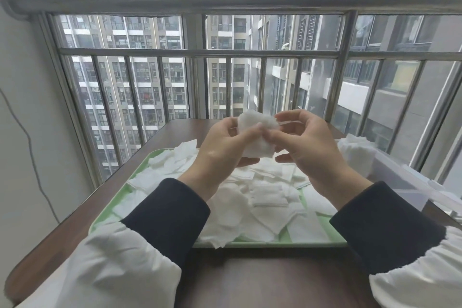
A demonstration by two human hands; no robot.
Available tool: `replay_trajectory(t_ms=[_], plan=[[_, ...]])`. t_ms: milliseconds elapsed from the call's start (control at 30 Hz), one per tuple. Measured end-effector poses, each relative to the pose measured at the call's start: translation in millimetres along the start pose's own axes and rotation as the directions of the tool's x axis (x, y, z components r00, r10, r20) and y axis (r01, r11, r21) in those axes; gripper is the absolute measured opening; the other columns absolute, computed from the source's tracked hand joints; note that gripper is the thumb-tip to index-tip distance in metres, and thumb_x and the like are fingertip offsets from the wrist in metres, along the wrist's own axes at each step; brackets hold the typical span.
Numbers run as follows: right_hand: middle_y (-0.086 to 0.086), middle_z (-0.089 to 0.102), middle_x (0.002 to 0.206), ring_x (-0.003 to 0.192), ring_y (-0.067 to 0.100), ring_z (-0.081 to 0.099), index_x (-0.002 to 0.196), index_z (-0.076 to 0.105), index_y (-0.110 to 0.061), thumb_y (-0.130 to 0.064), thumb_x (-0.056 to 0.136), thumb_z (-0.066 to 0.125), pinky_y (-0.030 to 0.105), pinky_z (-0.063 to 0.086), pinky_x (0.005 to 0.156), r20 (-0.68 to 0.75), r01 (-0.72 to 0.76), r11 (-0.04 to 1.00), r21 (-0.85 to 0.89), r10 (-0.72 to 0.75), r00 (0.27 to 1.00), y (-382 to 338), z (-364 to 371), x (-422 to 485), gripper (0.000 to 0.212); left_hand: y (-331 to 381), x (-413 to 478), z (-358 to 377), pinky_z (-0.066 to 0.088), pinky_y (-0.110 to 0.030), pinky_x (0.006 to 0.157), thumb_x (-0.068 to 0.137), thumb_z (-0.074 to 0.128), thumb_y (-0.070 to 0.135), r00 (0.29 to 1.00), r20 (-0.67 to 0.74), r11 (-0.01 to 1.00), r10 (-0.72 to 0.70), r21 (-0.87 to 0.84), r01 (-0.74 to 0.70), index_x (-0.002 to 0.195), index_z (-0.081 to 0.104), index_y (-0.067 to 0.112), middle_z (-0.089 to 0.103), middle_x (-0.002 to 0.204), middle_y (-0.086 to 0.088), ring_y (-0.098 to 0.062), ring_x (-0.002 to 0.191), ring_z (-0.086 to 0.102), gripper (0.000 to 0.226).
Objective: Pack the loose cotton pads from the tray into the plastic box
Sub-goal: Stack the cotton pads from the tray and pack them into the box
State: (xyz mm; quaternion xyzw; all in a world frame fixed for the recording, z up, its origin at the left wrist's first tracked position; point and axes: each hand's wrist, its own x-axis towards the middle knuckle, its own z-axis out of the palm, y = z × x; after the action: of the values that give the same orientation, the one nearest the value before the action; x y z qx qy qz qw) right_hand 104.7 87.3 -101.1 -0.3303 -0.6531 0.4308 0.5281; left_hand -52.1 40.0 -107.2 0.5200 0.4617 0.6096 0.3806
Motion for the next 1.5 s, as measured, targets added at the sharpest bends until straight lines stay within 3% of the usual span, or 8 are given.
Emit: replay_trajectory(t_ms=[167,367,633,733,900,1133,1367,1500], plan=[[0.002,0.070,0.078,0.055,0.007,0.063,0.097,0.063,-0.020,-0.016,0.097,0.058,0.026,0.055,0.052,-0.003,0.041,0.959,-0.281,-0.044,0.999,4.3,0.8,1.4,0.006,6.2,4.4,-12.1,0.060,-0.029,0.066,0.097,0.065,0.021,0.982,-0.185,0.994,0.037,-0.090,-0.054,0.108,0.065,0.011,0.071,0.105,-0.011,-0.016,0.084,0.075,0.015],[-0.014,0.070,0.087,0.079,0.002,0.063,0.089,0.071,-0.032,-0.015,0.089,0.072,0.013,0.050,0.067,0.406,0.340,0.760,-0.553,-0.110,0.907,13.5,13.1,-8.7,0.017,9.6,2.6,-36.7,0.060,-0.030,0.063,0.095,0.064,0.021,0.950,-0.312,0.988,0.004,-0.148,-0.053,0.102,0.068,0.010,0.072,0.092,-0.007,-0.017,0.077,0.076,0.013],[-0.015,0.071,0.088,0.080,0.003,0.063,0.091,0.073,-0.033,-0.030,0.083,0.077,0.012,0.047,0.068,0.561,0.367,0.808,-0.461,-0.055,0.826,8.5,18.4,-18.5,0.010,7.1,-16.6,-61.0,0.057,-0.027,0.060,0.097,0.061,0.022,0.924,-0.381,0.995,-0.021,-0.096,-0.017,0.103,0.067,0.010,0.071,0.096,-0.011,-0.019,0.078,0.074,0.015],[-0.016,0.063,0.098,0.090,-0.001,0.055,0.105,0.071,-0.038,-0.046,0.074,0.083,0.008,0.041,0.074,0.617,0.409,0.759,-0.507,-0.012,0.787,8.7,22.4,-23.2,0.034,5.5,-22.1,-58.9,0.057,-0.028,0.060,0.097,0.062,0.022,0.929,-0.368,0.998,-0.022,-0.068,-0.003,0.105,0.067,0.006,0.070,0.100,-0.014,-0.018,0.079,0.073,0.019],[-0.013,0.052,0.108,0.109,0.006,0.043,0.103,0.067,-0.041,-0.048,0.073,0.083,0.023,0.038,0.092,0.674,0.457,0.681,-0.572,0.073,0.735,9.9,24.0,-26.9,0.034,4.5,-28.0,-55.5,0.057,-0.028,0.059,0.097,0.061,0.022,0.932,-0.362,0.998,-0.029,-0.060,0.008,0.106,0.067,0.004,0.068,0.109,-0.020,-0.025,0.087,0.070,0.020],[0.000,0.070,0.096,0.094,0.019,0.065,0.073,0.066,-0.027,-0.008,0.079,0.078,0.033,0.054,0.080,0.605,0.265,0.906,-0.330,-0.012,0.796,2.0,24.2,-27.4,0.023,2.2,-31.0,-53.8,0.057,-0.026,0.059,0.098,0.061,0.019,0.940,-0.341,0.998,-0.020,-0.066,-0.003,0.109,0.066,0.006,0.069,0.103,-0.014,-0.020,0.084,0.071,0.018],[0.009,0.076,0.092,0.083,0.017,0.072,0.107,0.065,-0.011,0.009,0.081,0.074,0.025,0.057,0.071,0.433,-0.009,1.000,-0.029,0.020,0.901,0.0,15.2,-18.2,0.034,0.8,-33.7,-52.2,0.061,-0.028,0.063,0.097,0.066,0.019,0.957,-0.289,0.998,0.034,-0.033,-0.046,0.119,0.060,0.008,0.069,0.111,-0.013,-0.017,0.084,0.074,0.025],[0.012,0.074,0.090,0.086,0.025,0.068,0.114,0.063,-0.011,0.013,0.078,0.072,0.043,0.055,0.086,0.390,-0.117,0.986,0.122,0.061,0.919,-0.3,14.1,-15.4,0.044,-0.3,-34.1,-51.6,0.061,-0.029,0.064,0.096,0.068,0.019,0.960,-0.271,0.997,0.071,0.005,-0.072,0.120,0.059,0.007,0.070,0.113,-0.017,-0.021,0.088,0.074,0.029]])
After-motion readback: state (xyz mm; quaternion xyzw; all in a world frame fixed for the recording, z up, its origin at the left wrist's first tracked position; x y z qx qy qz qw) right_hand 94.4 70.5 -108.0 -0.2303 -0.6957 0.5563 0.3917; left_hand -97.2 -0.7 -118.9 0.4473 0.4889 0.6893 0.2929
